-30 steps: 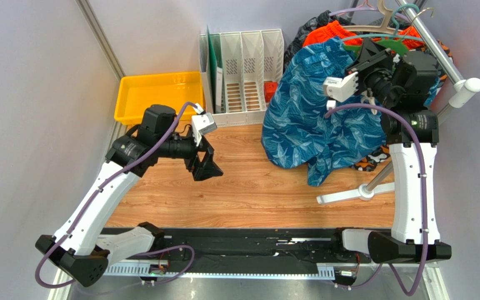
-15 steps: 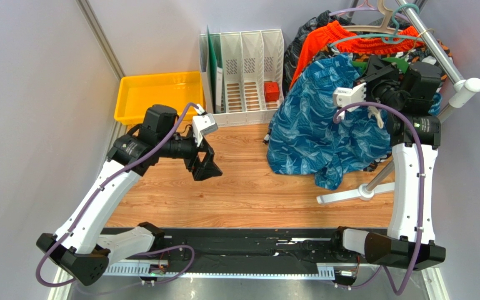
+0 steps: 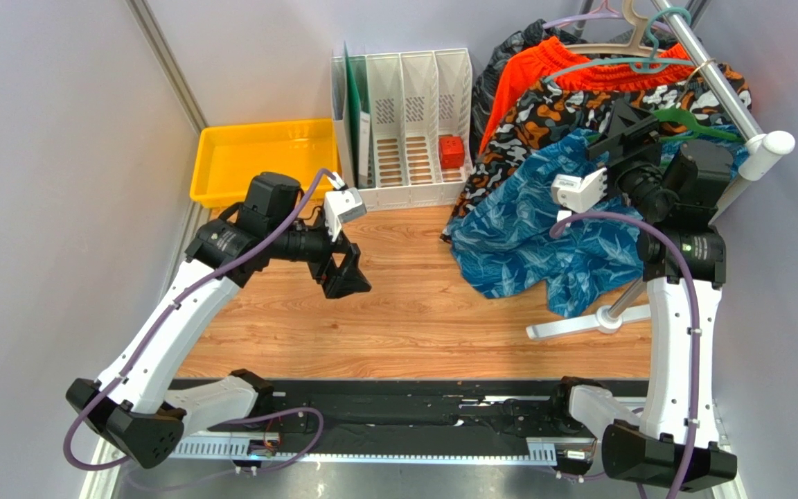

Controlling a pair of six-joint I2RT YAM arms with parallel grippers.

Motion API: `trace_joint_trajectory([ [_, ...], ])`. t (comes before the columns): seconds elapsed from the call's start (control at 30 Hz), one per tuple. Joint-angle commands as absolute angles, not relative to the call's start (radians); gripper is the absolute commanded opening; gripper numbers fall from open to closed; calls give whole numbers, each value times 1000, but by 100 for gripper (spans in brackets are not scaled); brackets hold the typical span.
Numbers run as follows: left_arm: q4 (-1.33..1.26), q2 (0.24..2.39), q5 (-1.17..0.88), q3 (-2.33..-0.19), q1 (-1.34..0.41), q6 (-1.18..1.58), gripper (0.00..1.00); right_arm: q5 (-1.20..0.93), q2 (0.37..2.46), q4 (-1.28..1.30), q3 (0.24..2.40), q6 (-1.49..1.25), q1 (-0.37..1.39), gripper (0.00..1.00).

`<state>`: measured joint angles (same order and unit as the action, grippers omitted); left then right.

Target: Place the shorts on the hanger

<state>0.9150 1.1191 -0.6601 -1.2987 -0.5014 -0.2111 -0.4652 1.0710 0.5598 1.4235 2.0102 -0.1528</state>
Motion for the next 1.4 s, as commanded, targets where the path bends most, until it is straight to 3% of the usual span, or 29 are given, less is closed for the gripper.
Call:
trace_joint_trajectory([
  [0.0,902,1131,-669,-1338,-499,-207,99,-531,1011,563,1396,2393,-152,77],
  [0.17,902,1143,-672,-1351,-494,-199,99,-577,934,594,1391,2365,-149,79],
  [0.4,920,1167,-710,-1430,-430,-199,99,-739,848,675,1440,2096,-137,87],
  [0.67,1000,1183,-804,-1546,-310,-218,99,-845,724,690,1419,1391,-135,90],
  [0.87,1112,1197,-700,-1580,-284,-215,99,-801,647,735,1384,874,-135,91],
  [0.93,1129,1181,-672,-1548,-276,-221,99,-762,628,764,1345,688,-135,91],
  [0.97,1129,1167,-640,-1528,-275,-228,99,-762,594,779,1326,648,-135,100],
  [1.13,1082,1046,-554,-1365,-262,-221,99,-732,424,698,1051,402,-135,100],
  [1.37,1046,887,-408,-1201,-227,-227,99,-661,351,735,927,263,-135,100],
])
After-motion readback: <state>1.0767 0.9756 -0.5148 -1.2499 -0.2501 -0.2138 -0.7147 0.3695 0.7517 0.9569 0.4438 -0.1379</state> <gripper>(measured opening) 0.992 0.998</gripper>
